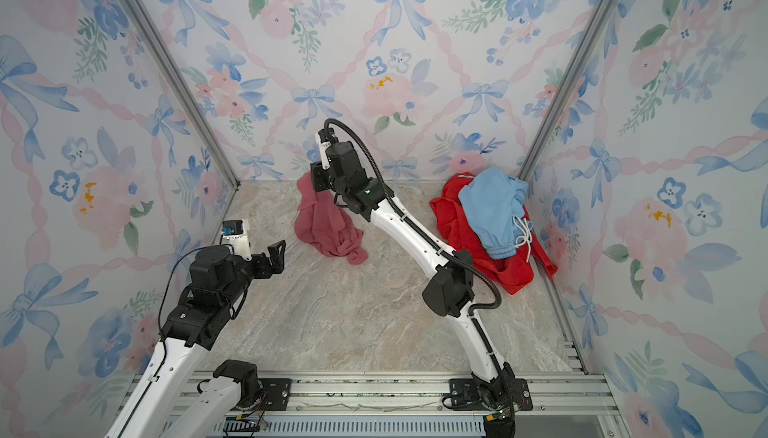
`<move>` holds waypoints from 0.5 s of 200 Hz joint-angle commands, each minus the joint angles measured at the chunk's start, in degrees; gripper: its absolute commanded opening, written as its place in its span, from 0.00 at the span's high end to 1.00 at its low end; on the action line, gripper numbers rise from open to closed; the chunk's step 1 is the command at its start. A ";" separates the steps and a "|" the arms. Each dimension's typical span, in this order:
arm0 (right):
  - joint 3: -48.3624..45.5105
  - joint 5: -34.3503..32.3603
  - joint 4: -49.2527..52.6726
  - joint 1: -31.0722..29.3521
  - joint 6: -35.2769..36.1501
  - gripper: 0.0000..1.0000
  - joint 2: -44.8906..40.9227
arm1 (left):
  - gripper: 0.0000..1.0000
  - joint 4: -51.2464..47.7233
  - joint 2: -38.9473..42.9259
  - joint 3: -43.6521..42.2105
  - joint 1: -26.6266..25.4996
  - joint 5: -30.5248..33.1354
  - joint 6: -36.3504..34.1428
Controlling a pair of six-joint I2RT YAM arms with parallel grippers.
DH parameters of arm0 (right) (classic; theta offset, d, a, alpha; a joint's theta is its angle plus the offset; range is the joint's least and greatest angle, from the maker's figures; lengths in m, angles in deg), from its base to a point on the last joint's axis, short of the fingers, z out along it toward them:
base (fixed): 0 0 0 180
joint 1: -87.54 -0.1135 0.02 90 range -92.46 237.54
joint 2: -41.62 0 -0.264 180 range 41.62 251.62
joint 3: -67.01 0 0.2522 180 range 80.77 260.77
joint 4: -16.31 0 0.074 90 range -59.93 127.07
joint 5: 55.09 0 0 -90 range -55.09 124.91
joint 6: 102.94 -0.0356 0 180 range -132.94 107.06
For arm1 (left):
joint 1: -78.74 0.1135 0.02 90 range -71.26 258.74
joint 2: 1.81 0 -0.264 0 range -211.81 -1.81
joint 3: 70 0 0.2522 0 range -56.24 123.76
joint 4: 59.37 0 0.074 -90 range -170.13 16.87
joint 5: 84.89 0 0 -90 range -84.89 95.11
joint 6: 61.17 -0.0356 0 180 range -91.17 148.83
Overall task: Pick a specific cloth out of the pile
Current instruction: 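Carry the pink cloth toward the table center and release it with the right gripper, then grasp the pink cloth with the left gripper while the right gripper withdraws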
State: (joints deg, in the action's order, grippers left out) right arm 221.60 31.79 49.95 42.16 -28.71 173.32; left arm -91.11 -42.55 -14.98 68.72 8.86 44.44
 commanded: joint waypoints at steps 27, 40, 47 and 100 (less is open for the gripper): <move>-19.66 -1.33 -9.25 0.35 0.63 0.03 -14.51 | 0.02 -2.27 -9.02 3.30 0.50 -1.40 1.60; -31.82 -3.53 -13.06 1.95 -0.22 0.03 -22.77 | 0.02 -2.32 -12.40 4.52 0.44 -3.19 2.04; -37.80 -4.11 -13.87 3.33 -1.31 0.03 -27.22 | 0.02 -2.33 -14.67 5.52 0.30 -4.61 1.97; -79.19 -9.30 -4.97 12.77 -4.13 0.03 -62.09 | 0.11 -6.18 -44.67 22.51 -14.28 -0.61 -1.73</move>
State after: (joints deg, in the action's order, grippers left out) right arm 154.87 25.26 40.73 52.91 -30.72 122.04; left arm -94.41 -75.24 -0.38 61.01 5.32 44.88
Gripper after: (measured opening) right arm 0.967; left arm 0.910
